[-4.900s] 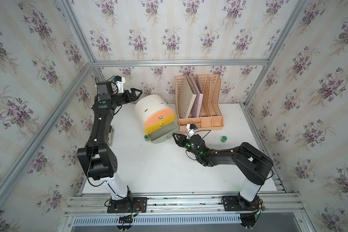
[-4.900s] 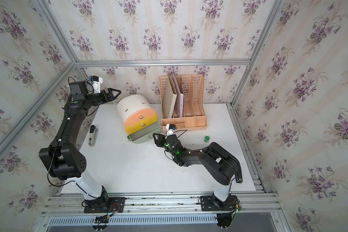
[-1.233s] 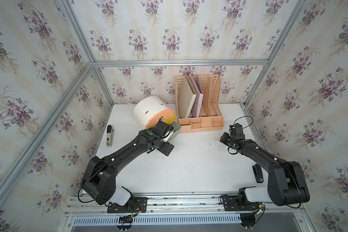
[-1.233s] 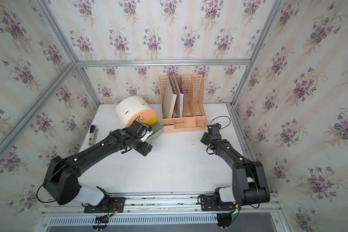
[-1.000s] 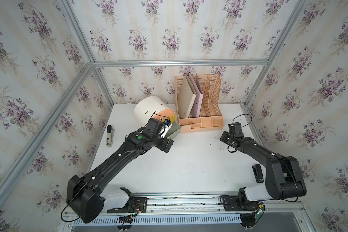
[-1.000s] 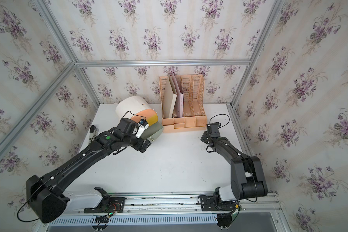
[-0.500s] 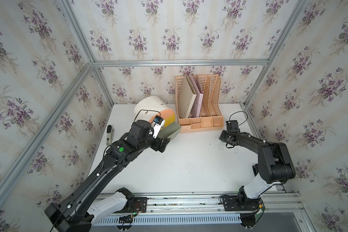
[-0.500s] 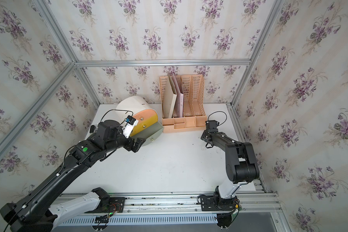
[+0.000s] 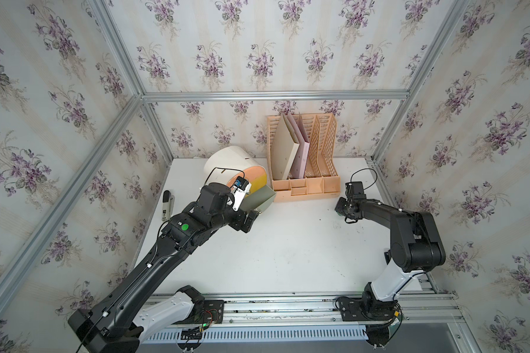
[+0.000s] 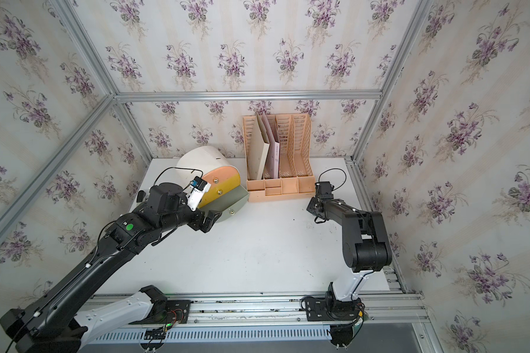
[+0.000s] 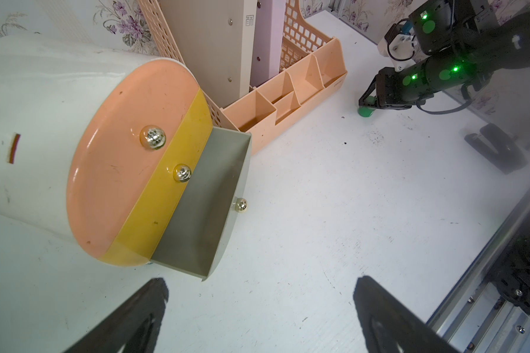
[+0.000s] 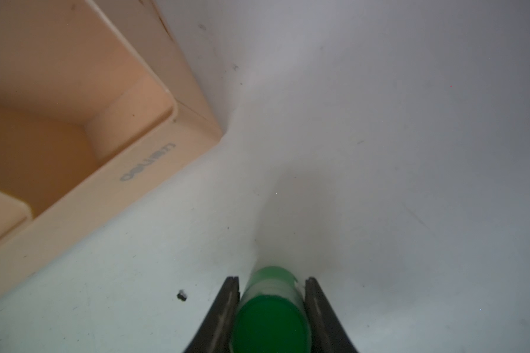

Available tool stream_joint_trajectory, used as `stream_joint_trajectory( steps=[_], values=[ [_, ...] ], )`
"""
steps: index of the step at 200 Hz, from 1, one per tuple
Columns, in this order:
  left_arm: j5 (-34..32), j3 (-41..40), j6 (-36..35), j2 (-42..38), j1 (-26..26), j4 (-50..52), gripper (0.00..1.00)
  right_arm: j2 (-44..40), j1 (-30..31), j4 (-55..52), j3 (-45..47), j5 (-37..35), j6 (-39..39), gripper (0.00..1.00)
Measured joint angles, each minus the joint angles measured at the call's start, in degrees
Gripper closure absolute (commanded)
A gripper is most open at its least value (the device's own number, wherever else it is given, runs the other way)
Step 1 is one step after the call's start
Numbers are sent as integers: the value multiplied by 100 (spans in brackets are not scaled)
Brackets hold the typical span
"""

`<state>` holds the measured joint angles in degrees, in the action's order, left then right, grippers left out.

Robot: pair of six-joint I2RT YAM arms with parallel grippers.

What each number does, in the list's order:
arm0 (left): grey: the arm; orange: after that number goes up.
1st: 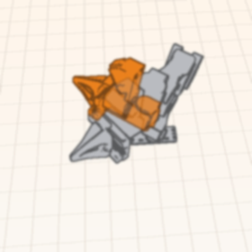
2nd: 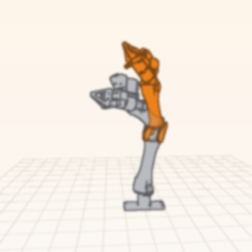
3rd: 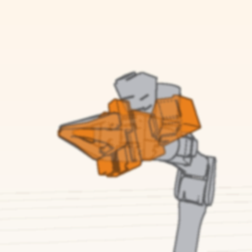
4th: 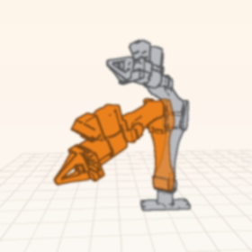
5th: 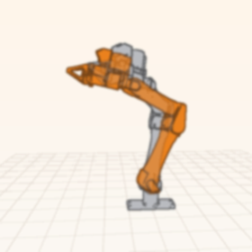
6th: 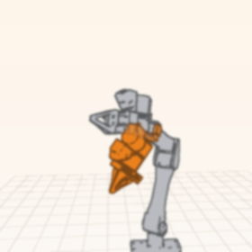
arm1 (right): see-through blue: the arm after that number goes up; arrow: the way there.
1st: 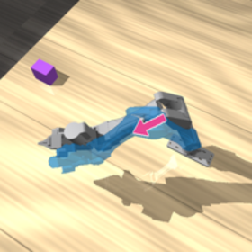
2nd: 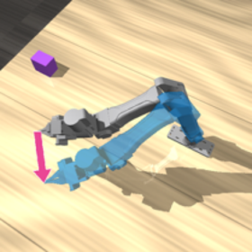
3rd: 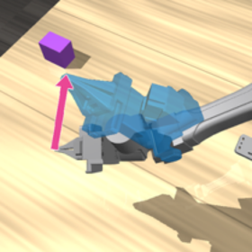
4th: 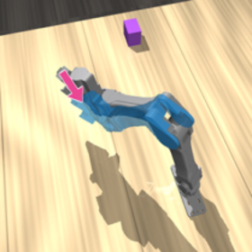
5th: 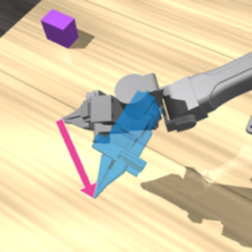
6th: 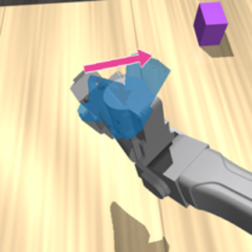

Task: Put the paint cans in the drawer according to color
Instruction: Pick up the paint can at the center of the board, then place the paint can in the storage box.

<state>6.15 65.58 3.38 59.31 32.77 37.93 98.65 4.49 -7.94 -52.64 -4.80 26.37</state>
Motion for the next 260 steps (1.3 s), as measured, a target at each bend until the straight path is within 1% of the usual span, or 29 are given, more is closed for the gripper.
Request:
stream_joint_trajectory(
  steps=[19, 46, 75, 106, 141, 168, 219, 260],
  values=[
    [-28, 24, -2, -7, 0, 11, 1, -142, 39, -70, 7, 199, -28, 84],
    [-48, 63, -4, 0, 0, 11, 1, -470, 339, -302, -149, 280, -87, 85],
    [-68, 63, -4, 2, 0, 13, 1, -793, 962, -573, -568, 291, -101, 84],
    [-157, 63, 0, -50, 0, 17, 1, -898, 1860, -702, -1141, 411, -59, 84],
    [-354, 39, 26, -162, 0, 31, 1, -601, 2728, -697, -1810, 562, 201, 84],
    [-494, 20, 63, -258, 0, 81, 1, -313, 3220, -632, -2179, 756, 367, 84],
    [-699, -83, 107, -452, 0, 214, 1, 262, 3641, -361, -2677, 763, 570, 84],
    [-754, -122, 133, -551, 0, 214, 1, 780, 3753, -120, -3008, 839, 671, 84]
  ],
)
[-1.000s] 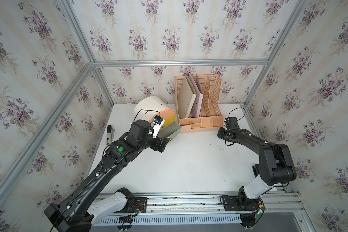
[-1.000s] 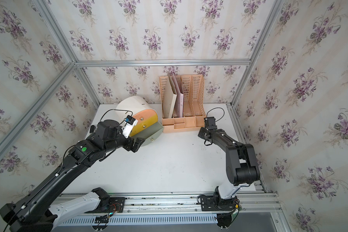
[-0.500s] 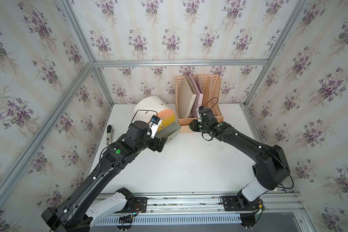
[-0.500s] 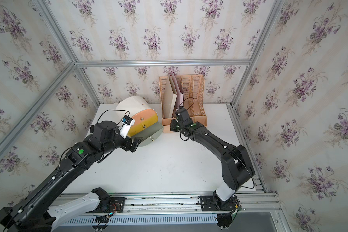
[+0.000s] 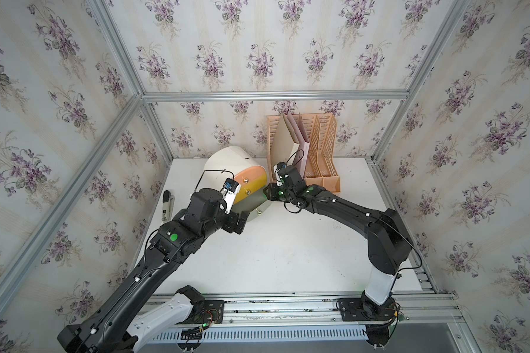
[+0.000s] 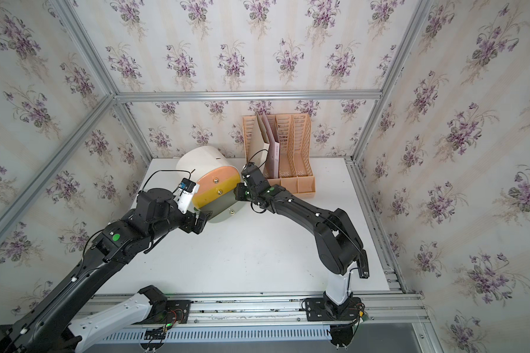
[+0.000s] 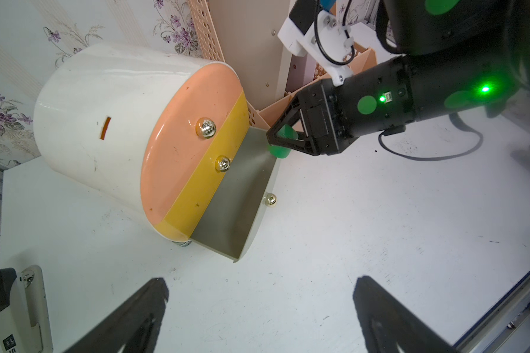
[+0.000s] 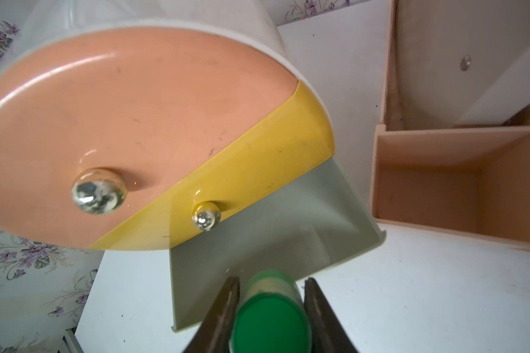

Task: Put the paint cans in the drawer according to color
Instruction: Place the paint can in the storage box.

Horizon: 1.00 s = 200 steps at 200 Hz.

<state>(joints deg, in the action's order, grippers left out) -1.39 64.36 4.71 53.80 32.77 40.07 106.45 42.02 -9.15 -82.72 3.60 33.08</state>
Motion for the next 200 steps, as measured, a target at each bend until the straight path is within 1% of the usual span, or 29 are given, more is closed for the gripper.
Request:
stream_joint_trajectory(
  steps=[48, 100, 120, 141, 164, 180, 191, 200],
  values=[
    [-299, -125, 168, -144, 0, 42, 1, 573, 48, 186, -310, -103, 22, 84],
    [-608, -323, 299, -411, -11, 37, 1, 946, 66, 269, -483, -227, 33, 83],
    [-638, -339, 315, -431, -11, 26, 1, 1012, 68, 330, -514, -269, 33, 79],
    [-649, -380, 323, -428, -11, 11, 1, 1062, 66, 378, -525, -286, 33, 73],
    [-739, -501, 435, -433, -11, -22, 1, 1095, 66, 389, -525, -297, 33, 68],
    [-960, -772, 656, -483, -11, -140, 1, 1097, 66, 391, -525, -313, 35, 65],
    [-1165, -1073, 839, -549, -13, -271, 1, 1095, 66, 409, -527, -315, 35, 62],
    [-1333, -1296, 979, -599, -28, -352, 1, 1093, 66, 409, -527, -317, 35, 61]
  ],
)
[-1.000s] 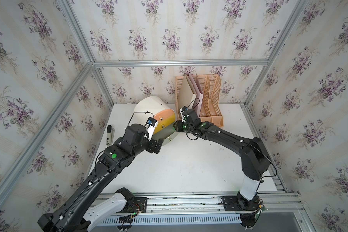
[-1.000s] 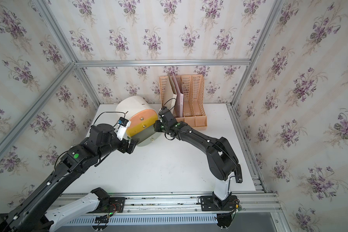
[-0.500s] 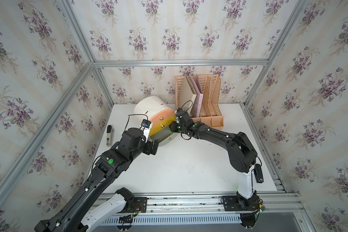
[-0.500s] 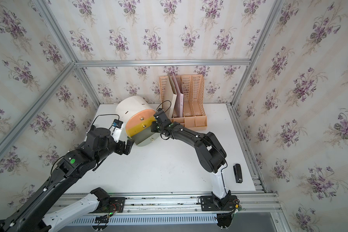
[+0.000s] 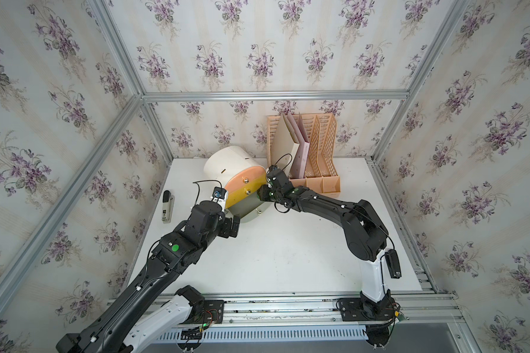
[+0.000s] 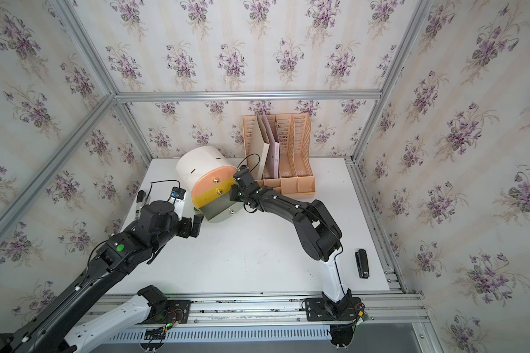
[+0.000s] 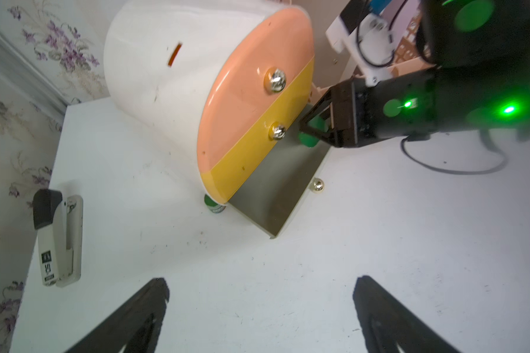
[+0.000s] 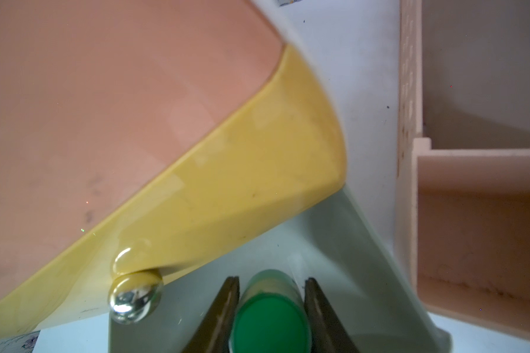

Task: Put the paint cans in the drawer according to color
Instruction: Place the paint can in the storage box.

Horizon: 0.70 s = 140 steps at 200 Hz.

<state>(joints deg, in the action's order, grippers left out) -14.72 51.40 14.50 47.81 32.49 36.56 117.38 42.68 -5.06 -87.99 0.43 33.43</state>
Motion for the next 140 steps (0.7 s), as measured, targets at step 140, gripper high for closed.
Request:
stream_joint_trajectory(
  steps=[140],
  values=[
    [-317, -3220, 1443, -398, -2022, -2500, 1, -424, 2, 2, 48, 4, -2, 53]
  ],
)
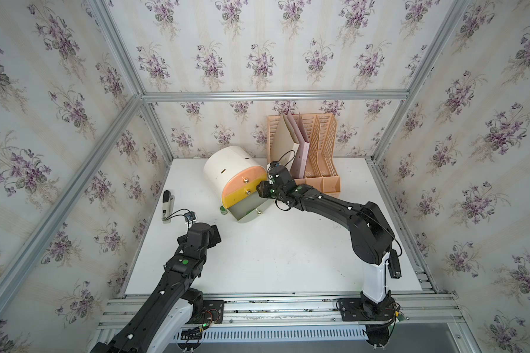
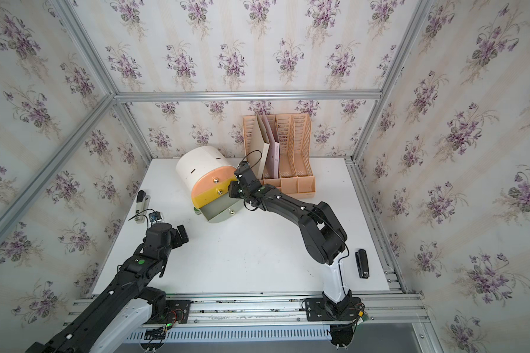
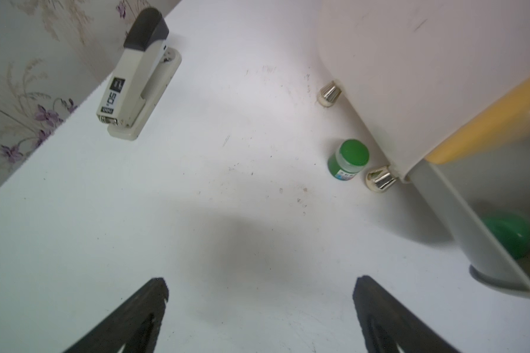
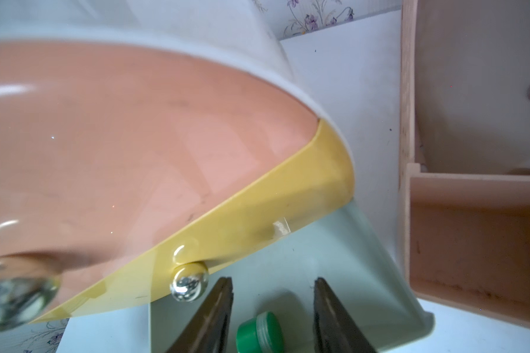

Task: Put the paint cans in the drawer according to color
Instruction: Place the paint can in the storage box, then pick up the paint can at the center of the board.

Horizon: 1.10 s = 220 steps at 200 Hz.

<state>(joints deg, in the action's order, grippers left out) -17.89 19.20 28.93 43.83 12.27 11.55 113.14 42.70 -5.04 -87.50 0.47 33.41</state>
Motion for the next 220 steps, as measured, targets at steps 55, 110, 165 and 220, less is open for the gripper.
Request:
stream_joint_trajectory(
  steps=[55, 110, 165, 220],
  values=[
    [1366, 162, 280, 1224, -809, -901, 11, -409, 0, -81, 125, -20, -20, 53],
    [2564, 721, 592, 2498, -1165, -1390, 21, -752, -2, -94, 146, 28, -37, 54],
    [3211, 1285, 599, 3711, -1224, -1742, 28, -730, 0, -66, -166, 192, -59, 53],
    [3462, 1694, 610, 4511, -1224, -2083, 27, -339, -11, -87, -680, 297, -107, 54]
  ],
)
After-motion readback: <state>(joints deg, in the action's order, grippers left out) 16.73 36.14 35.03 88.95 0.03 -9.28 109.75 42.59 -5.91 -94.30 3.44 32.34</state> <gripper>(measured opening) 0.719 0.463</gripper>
